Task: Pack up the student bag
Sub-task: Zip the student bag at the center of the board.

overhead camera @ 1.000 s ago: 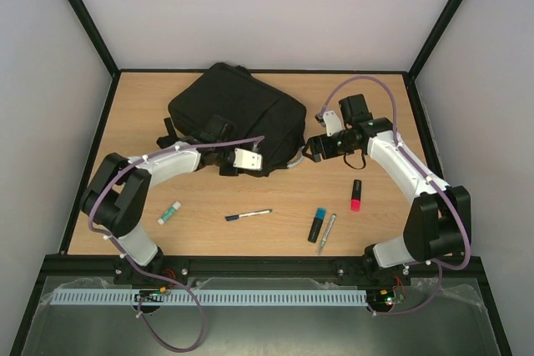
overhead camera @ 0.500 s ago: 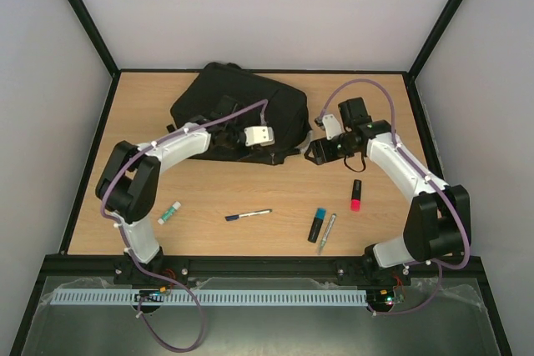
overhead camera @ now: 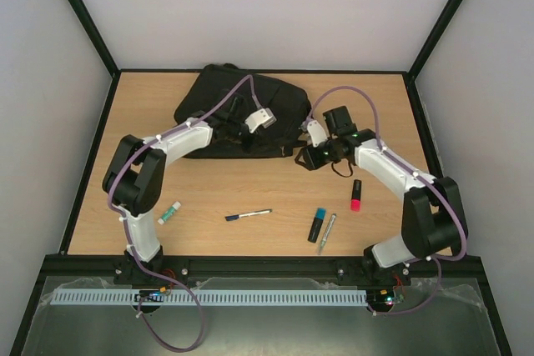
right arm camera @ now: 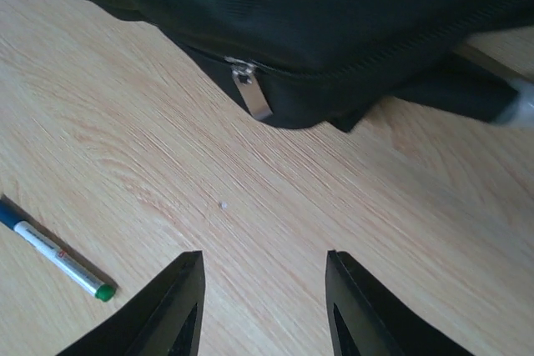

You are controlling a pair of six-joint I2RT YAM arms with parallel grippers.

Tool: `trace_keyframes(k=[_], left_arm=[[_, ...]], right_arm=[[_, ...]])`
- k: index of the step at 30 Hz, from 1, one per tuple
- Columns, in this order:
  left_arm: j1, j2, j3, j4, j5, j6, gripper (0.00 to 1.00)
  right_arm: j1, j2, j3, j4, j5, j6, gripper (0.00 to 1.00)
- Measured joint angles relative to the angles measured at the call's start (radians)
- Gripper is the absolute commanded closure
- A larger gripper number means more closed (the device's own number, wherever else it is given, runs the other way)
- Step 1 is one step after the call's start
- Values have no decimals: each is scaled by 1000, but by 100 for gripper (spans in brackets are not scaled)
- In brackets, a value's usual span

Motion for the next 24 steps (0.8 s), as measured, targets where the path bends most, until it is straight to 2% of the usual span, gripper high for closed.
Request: trace_keyframes(k=[6,10,14,24], left_arm=[[11,2,-8,11,30,-72,98],[16,2,-21,14,46,-86,98],[19,2,-37,25,61,-100,98],[22,2,-40,34,72,-121,98]], right_arm=[[87,105,21,93,37,-53,60],[104,147,26,140,58,-92,58],[111,154,26,174,76,-128,54],[146,166,26,234,90,-167,57]])
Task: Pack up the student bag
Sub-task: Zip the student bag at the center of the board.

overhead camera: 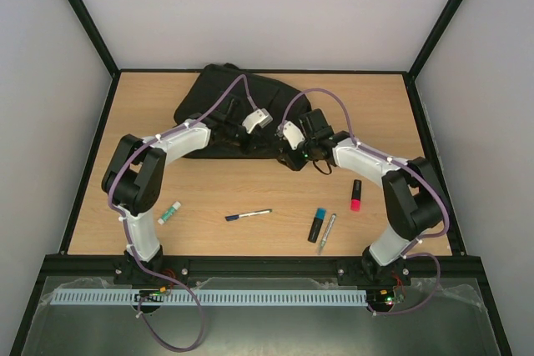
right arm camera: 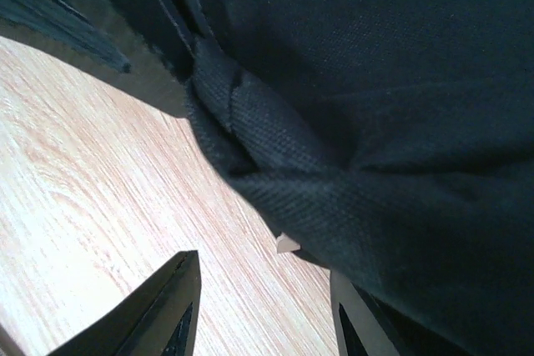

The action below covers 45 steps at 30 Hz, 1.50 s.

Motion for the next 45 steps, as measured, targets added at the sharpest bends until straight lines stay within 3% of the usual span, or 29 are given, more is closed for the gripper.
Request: trace_keyframes(k=[15,24,36,45], left_arm=[[0,0,0,-1,1,2,98],[0,0,0,-8,1,29,98],[-1,-4,0,-26,3,72,98],[-5,-29,-10,-113,-3,215,98]], right_arm=[[6,70,4,71,64,20,75],[8,77,4,82,78,-6,98],[8,23,5,-21,63,-112,99],[-63,22,5,-94,20,-158,99]])
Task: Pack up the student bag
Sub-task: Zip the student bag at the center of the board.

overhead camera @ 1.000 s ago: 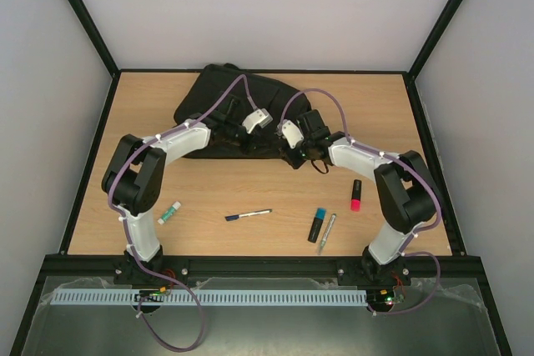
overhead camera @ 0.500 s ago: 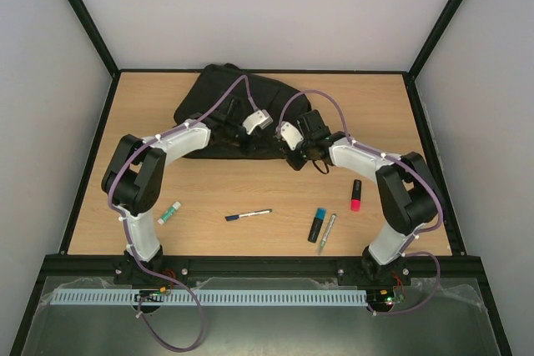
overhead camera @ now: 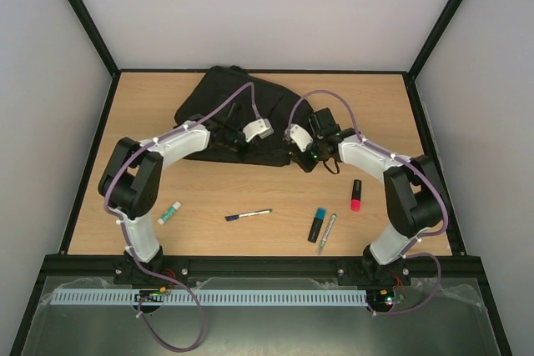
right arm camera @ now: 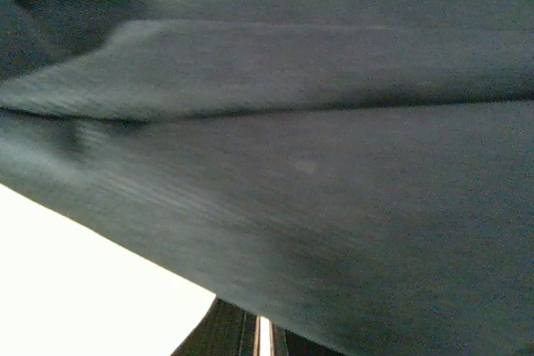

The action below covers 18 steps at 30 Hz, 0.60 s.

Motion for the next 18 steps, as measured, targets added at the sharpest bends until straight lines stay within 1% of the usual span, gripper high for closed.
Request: trace_keyframes(k=[4,10,12,15,17,18], left_arm=[[0,-21,-18,-41,-11,63,98],[11,-59,-26,-155,-50,139,98],[31,-71,-26,-196,-48,150,98],[87,-99,-28,-260,-32,166,96],[137,-121,-35,-298,-26,176,86],[167,-132,-38,-317,-23,182,78]], right_arm=[[-33,0,1,-23,-20,-24,99],[-44,-14,1,-69,-31,-69,99],[-23,-34,1,-85,-39,-100,99],[44,-62,1,-101,-42,-150,99],[96,-63,13,-108,-47,-166,99],[122,-56,30,-110,-51,-169,99]])
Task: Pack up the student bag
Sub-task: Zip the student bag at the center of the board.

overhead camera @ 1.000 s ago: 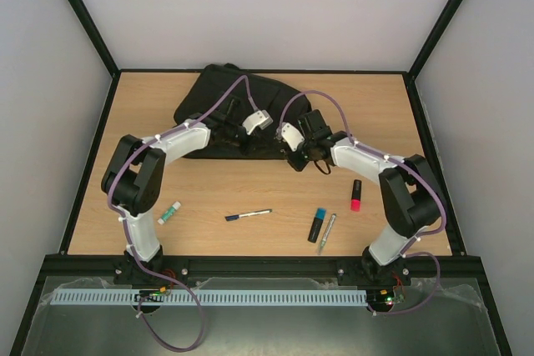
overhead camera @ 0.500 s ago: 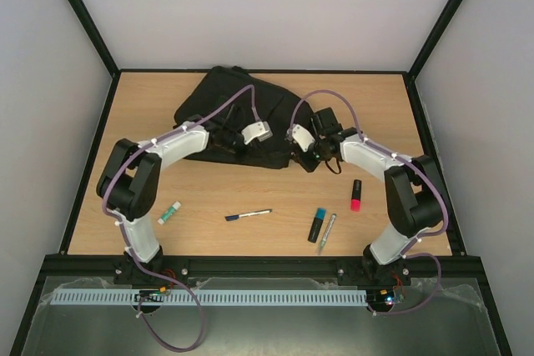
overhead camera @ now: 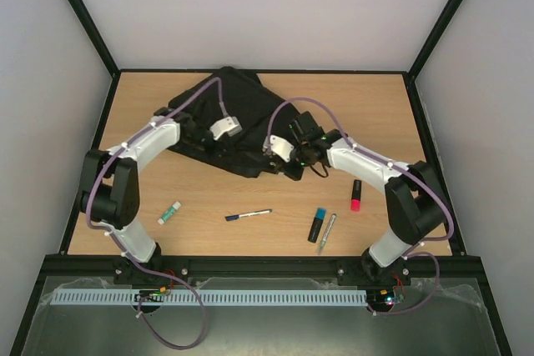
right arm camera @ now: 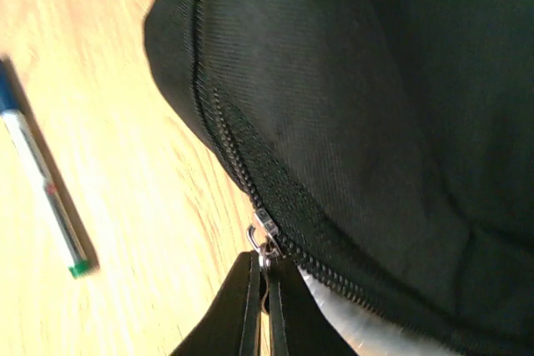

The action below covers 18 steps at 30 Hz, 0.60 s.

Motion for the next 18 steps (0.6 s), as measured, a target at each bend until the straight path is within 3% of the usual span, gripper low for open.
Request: trace_keyframes(k=[3,6,13,18], left_arm=[[80,-23,-3,-36,-8,21,52],[132,-57,-17,-37,-34,45,39],[118,-232,-103,46,23,35,32],[72,-230,-152,117,88,-13,33]], right_arm=[[53,45,71,-13,-23,5,99],[75,115,153,-35,-47,24,99],[82,230,266,-104,-106,79,99],[82,231,267,-120,-127,106,99]])
